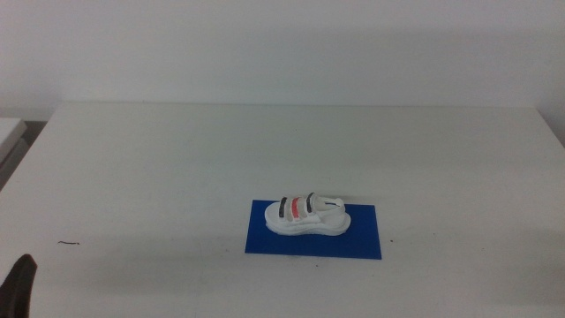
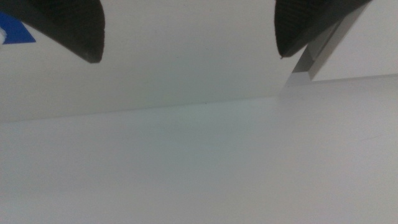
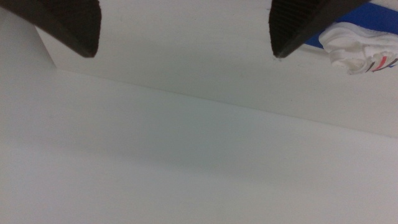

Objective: Use one arm to grab the shoe from the table and place it on the mat.

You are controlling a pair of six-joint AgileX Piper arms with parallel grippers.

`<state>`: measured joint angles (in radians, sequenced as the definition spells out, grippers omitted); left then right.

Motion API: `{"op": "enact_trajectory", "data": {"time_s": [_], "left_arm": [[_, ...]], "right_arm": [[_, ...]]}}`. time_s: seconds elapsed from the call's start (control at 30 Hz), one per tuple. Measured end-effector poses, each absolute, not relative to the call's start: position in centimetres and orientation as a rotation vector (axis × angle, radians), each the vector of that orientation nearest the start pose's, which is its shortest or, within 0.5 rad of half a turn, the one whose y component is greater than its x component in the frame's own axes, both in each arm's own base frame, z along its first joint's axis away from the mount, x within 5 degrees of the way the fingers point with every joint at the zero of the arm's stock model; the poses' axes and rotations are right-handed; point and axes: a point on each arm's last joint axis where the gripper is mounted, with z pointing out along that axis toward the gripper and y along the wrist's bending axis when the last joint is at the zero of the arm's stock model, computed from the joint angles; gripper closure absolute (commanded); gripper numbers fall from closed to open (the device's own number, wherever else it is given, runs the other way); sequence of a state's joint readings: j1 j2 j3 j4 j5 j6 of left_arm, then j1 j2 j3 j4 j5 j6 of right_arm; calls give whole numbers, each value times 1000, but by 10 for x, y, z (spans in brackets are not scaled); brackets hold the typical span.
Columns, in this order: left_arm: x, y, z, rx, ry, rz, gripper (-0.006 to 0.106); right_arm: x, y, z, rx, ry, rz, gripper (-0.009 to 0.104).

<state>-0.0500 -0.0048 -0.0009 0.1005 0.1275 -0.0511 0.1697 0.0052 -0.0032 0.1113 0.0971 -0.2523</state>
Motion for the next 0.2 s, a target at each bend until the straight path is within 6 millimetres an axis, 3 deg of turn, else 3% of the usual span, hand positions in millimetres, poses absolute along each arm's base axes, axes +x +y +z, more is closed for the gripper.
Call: {"op": "enact_trajectory", "data": {"time_s": [0.2], "left_arm": [[56, -2, 202, 69, 1603, 9, 7]], "right_arm": [[56, 10, 206, -258, 1557, 23, 11]]}}
